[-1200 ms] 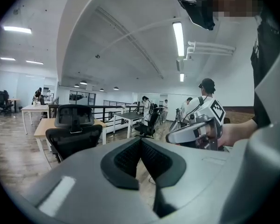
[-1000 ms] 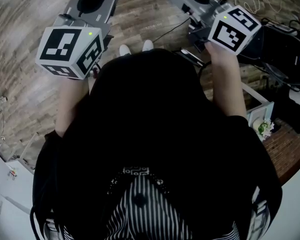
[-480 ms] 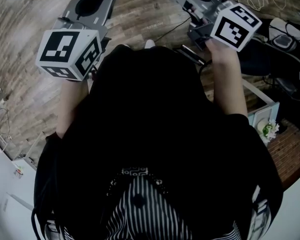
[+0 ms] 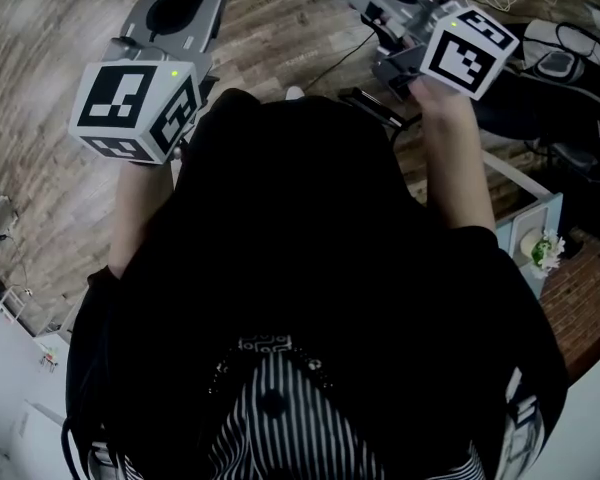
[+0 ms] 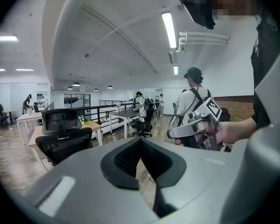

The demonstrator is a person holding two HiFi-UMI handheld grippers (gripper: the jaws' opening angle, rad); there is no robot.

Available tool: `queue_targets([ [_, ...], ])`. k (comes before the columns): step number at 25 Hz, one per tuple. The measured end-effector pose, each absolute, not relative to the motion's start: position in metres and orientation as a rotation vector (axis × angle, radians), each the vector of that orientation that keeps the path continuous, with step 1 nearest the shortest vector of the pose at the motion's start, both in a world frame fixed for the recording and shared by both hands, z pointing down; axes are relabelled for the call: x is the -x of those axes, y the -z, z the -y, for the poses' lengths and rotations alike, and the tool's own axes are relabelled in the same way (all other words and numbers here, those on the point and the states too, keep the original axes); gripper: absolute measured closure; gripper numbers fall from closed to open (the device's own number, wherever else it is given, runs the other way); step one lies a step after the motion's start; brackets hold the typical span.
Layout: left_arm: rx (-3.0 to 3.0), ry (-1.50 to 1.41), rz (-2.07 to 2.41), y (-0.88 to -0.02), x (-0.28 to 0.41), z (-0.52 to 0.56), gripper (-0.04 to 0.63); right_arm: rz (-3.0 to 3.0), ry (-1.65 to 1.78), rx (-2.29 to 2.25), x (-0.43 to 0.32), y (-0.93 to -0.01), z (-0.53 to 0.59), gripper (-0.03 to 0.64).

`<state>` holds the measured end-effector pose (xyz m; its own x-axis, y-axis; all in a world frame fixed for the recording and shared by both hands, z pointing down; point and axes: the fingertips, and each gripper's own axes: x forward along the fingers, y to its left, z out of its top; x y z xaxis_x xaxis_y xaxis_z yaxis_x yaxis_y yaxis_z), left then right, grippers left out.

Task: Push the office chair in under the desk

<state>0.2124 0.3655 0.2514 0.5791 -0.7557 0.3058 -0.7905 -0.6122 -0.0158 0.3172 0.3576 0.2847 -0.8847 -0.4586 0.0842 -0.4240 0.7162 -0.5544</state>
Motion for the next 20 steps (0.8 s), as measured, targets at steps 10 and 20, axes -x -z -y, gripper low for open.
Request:
queue_targets([
  [10,-2.625,-0.456,1.376,-0.26,-0.196,-0.372,0.592,-2.848,0.926,0.734,-0.321,-0.293,-0.355,0.617],
  [20,-2.661,-0.389,1.361,-0.259,-0.197,-0.359,0.592,-2.852,0.899,0.798,-0.323,-0.289,-0.353,0.617],
])
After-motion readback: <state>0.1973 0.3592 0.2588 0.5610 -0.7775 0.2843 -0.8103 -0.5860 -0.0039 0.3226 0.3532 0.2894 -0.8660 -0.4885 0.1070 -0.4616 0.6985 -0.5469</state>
